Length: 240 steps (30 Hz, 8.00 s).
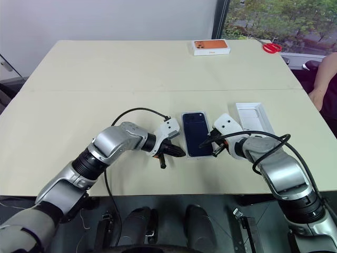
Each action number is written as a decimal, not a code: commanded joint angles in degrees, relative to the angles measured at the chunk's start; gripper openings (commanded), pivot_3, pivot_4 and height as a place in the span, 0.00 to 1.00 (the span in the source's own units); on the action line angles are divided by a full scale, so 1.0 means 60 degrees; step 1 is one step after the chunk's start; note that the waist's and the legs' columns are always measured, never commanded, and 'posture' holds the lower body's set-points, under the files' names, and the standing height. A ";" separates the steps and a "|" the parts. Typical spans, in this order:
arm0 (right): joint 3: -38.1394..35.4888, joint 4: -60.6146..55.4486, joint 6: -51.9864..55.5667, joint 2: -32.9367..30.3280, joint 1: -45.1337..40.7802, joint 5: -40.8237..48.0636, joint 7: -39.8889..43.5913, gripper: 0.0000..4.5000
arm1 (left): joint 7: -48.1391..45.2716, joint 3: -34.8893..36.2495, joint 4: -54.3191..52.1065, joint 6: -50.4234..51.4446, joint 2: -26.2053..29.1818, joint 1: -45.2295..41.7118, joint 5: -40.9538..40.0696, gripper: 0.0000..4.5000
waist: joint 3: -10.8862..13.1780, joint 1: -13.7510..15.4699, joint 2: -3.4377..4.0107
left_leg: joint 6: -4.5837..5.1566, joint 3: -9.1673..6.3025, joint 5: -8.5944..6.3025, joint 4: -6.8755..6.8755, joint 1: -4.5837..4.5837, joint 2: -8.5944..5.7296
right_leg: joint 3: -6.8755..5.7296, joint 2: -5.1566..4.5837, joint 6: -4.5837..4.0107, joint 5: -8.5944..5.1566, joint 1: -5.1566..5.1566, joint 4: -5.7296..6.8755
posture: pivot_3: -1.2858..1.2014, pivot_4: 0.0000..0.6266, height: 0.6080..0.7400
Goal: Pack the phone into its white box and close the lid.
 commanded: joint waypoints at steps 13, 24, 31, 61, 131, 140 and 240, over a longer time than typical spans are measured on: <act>0.0138 -0.1606 0.0523 -0.0262 0.0550 0.0774 0.0476 0.00 | -0.0329 0.0379 -0.0869 0.0210 0.0347 0.0418 -0.0064 0.02 | 0.0000 -0.0004 0.0000 | 0.0002 -0.0001 -0.0002 0.0004 0.0002 0.0000 | 0.0000 -0.0003 0.0003 -0.0003 0.0000 0.0008 | 0.52 0.24 1.00; 0.0177 -0.1699 0.0597 -0.0314 0.0545 0.0936 0.0435 0.00 | -0.0310 0.0530 -0.1132 0.0367 0.0525 0.0613 -0.0070 0.02 | 0.0000 -0.0002 0.0000 | 0.0002 -0.0002 -0.0002 0.0007 0.0003 -0.0001 | 0.0000 -0.0003 0.0003 -0.0003 0.0000 0.0012 | 0.52 0.24 1.00; -0.0198 -0.1444 0.0489 -0.0629 0.0570 0.0741 0.0386 0.00 | -0.0355 0.0753 -0.1170 0.0367 0.0809 0.0652 -0.0075 0.02 | 0.0000 -0.0005 0.0000 | 0.0002 -0.0001 -0.0002 0.0008 0.0002 -0.0002 | 0.0000 -0.0003 0.0003 -0.0003 0.0000 0.0013 | 0.52 0.24 1.00; -0.2751 0.3807 0.3735 0.0808 -0.2879 0.0627 -0.2146 0.23 | -0.2328 0.3369 -0.1644 -0.5650 0.1905 0.3012 -0.0162 0.00 | -0.0002 -0.0012 0.0006 | 0.0002 0.0013 -0.0002 0.0008 -0.0002 -0.0007 | 0.0003 -0.0022 0.0002 0.0000 -0.0009 0.0021 | 0.52 0.24 1.00; -0.1484 0.2013 -0.0350 -0.0673 -0.2300 1.2247 -0.9477 0.99 | -0.0046 0.4046 -0.0200 -0.4095 -0.0401 0.1739 0.0096 0.00 | -0.0001 -0.0219 0.0012 | 0.0029 0.0016 -0.0018 0.0008 -0.0009 0.0007 | 0.0016 -0.0016 0.0007 -0.0001 -0.0016 0.0023 | 0.52 0.24 1.00; -0.0021 0.0940 -0.0106 -0.1413 -0.2007 0.8496 -0.6701 0.23 | 0.0402 0.4553 -0.0707 -0.2974 0.1047 0.2393 0.0284 0.00 | 0.0000 -0.0184 0.0011 | 0.0031 0.0013 -0.0019 0.0008 -0.0009 0.0008 | 0.0013 -0.0013 0.0009 -0.0003 -0.0018 0.0020 | 0.52 0.24 1.00; -0.0590 -0.2346 0.2687 -0.0106 -0.0512 0.3591 -0.1942 0.01 | -0.1527 0.1773 -0.1689 -0.2923 0.0145 0.1791 0.0731 0.00 | 0.0001 0.0002 0.0009 | 0.0030 0.0012 -0.0019 0.0015 -0.0009 -0.0003 | 0.0005 -0.0019 0.0006 -0.0004 -0.0012 0.0014 | 0.52 0.24 1.00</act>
